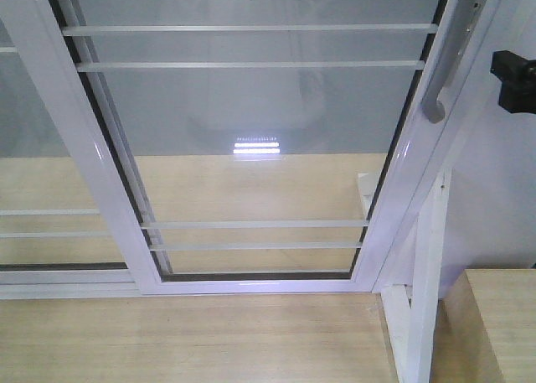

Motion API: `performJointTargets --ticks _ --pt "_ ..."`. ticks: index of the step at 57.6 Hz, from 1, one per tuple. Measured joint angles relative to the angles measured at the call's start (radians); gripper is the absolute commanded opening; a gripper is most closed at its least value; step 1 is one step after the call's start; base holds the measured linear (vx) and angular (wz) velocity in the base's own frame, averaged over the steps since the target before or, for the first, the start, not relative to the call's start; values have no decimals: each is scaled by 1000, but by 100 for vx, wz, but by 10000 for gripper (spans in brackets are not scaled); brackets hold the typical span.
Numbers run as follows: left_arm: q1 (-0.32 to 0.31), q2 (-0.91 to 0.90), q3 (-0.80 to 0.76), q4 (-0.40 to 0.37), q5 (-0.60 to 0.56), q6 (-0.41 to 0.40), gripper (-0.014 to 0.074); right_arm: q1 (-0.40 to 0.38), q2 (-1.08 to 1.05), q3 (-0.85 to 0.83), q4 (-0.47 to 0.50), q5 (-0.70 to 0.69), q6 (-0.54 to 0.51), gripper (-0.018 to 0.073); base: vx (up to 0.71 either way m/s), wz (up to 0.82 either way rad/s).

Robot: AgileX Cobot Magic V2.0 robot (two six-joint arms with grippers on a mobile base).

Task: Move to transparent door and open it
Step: 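Reach the right gripper to the grey door handle and grasp it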

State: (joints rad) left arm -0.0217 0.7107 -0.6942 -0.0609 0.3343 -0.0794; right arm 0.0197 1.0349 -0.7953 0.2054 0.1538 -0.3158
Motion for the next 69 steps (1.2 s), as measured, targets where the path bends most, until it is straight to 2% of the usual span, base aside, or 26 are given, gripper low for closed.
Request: performJointTargets --ticks 14,26,50,61,65,69 --pt "0 0 0 0 1 0 570 -1 224 0 10 -282 0 557 0 0" --pt "0 0 0 0 24 0 570 -2 367 -15 13 -430 8 520 0 0" --pt "0 0 0 0 47 0 570 -2 591 -266 -88 -446 140 492 0 0" --pt "0 0 0 1 50 0 570 -2 681 -350 -97 -446 154 489 0 0" --pt "0 0 0 1 51 0 570 -2 713 -374 -99 -446 157 466 0 0" --pt "0 0 0 1 51 0 570 -2 738 -390 -99 -446 161 407 0 0"
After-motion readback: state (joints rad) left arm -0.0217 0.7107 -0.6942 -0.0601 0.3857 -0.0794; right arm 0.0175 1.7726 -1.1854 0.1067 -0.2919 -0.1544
